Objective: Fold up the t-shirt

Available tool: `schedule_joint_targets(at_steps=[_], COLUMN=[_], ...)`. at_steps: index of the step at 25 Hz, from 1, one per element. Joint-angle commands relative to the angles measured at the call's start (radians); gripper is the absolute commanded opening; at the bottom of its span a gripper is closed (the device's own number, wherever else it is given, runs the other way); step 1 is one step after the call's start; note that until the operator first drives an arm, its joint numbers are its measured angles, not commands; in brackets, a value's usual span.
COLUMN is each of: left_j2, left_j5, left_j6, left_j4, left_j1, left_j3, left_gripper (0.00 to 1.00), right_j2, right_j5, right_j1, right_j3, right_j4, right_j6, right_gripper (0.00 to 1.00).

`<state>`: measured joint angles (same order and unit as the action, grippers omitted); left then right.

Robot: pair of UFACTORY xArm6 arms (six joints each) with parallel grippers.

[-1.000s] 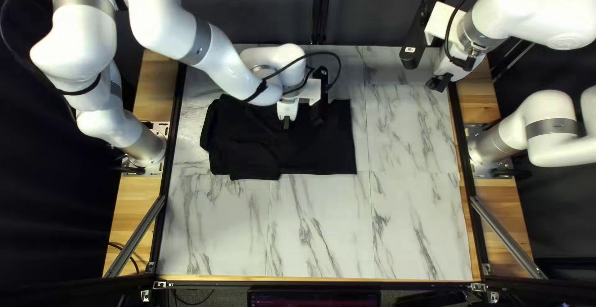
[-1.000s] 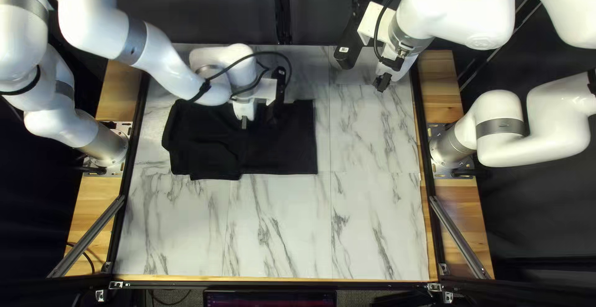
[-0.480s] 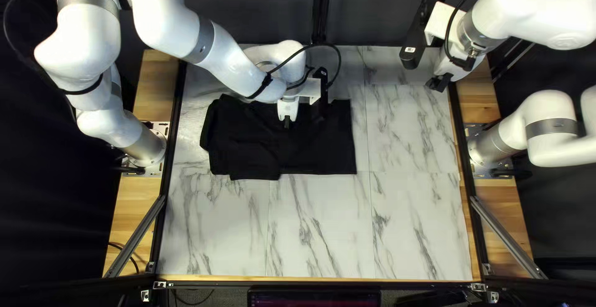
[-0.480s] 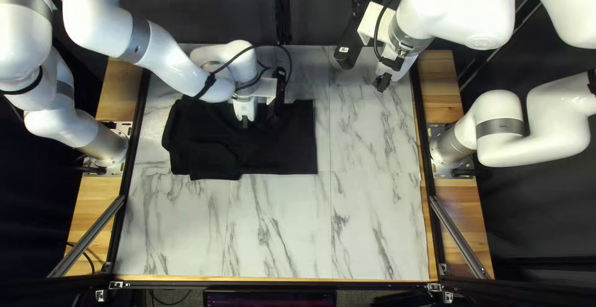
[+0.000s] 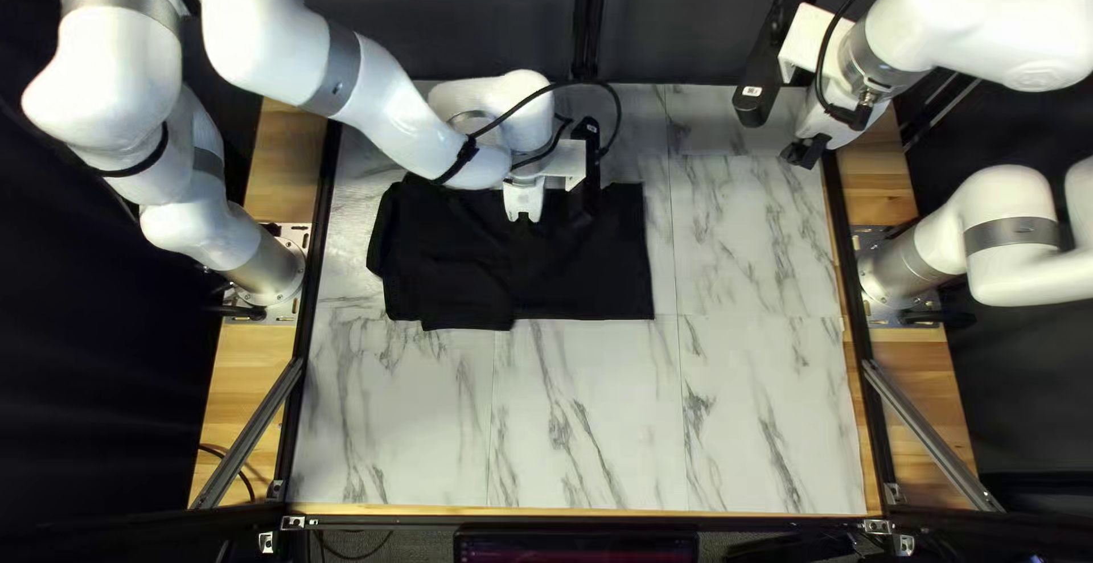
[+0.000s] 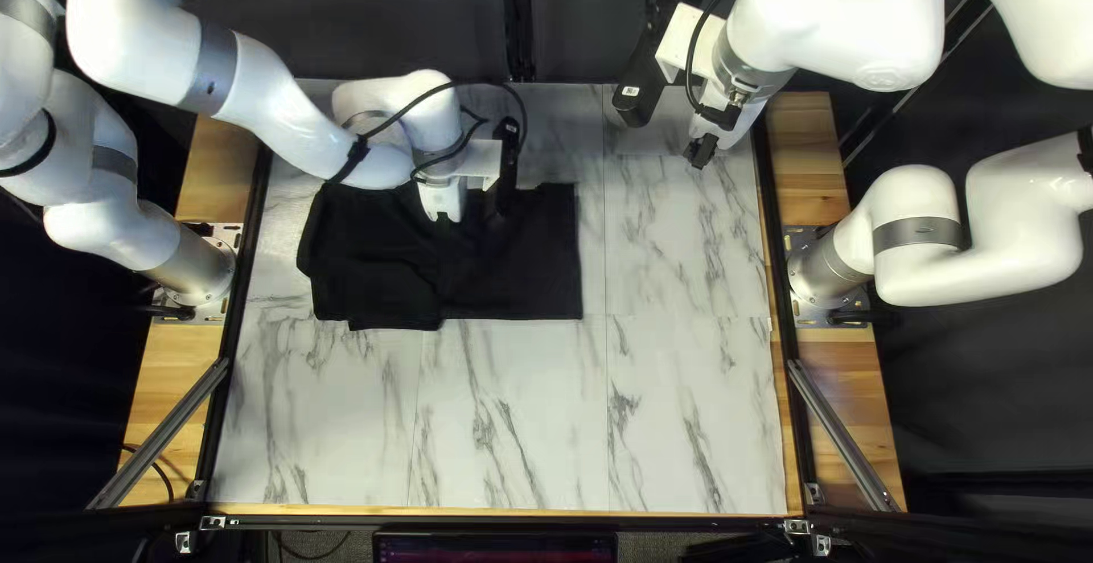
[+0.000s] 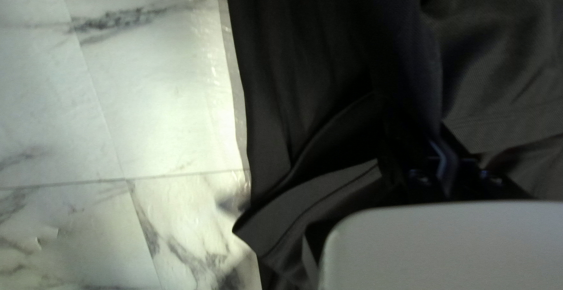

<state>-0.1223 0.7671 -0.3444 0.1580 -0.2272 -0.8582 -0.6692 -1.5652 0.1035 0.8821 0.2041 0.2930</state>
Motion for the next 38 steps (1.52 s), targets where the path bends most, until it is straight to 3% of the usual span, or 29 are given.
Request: schedule_joint_targets(at_steps=[1,7,11,12,13,14,15,26,33,38], left_j2=[0.019,0.037,0.04,0.04,0.04,0.041,0.042,0.095,0.148,0.252], left_j5=[-0.001,-0.015,-0.023,-0.023,-0.021,-0.018,-0.017,0.002,-0.005,0.021], left_j6=[0.023,0.037,0.054,0.057,0.06,0.066,0.069,0.1,0.16,0.198], left_j4=[-0.021,-0.04,-0.048,-0.05,-0.052,-0.057,-0.059,-0.067,-0.068,-0.069], left_j1=[-0.001,-0.02,-0.023,-0.022,-0.021,-0.019,-0.019,-0.002,0.06,0.096], left_j3=[0.013,0.054,0.07,0.071,0.07,0.07,0.07,0.092,0.112,0.146], left_gripper=[0.02,0.03,0.09,0.34,0.67,0.89,1.0,1.0,1.0,1.0], right_j2=[0.0,0.0,0.0,0.0,0.0,0.0,0.0,0.0,0.0,0.0], right_j5=[0.0,0.0,0.0,0.0,0.0,0.0,0.0,0.0,0.0,0.0], right_j1=[0.0,0.0,0.0,0.0,0.0,0.0,0.0,0.0,0.0,0.0], right_j3=[0.0,0.0,0.0,0.0,0.0,0.0,0.0,0.0,0.0,0.0], right_j4=[0.0,0.0,0.0,0.0,0.0,0.0,0.0,0.0,0.0,0.0], right_j6=[0.0,0.0,0.0,0.0,0.0,0.0,0.0,0.0,0.0,0.0], right_gripper=[1.0,1.0,1.0,1.0,1.0,1.0,1.0,1.0,1.0,1.0])
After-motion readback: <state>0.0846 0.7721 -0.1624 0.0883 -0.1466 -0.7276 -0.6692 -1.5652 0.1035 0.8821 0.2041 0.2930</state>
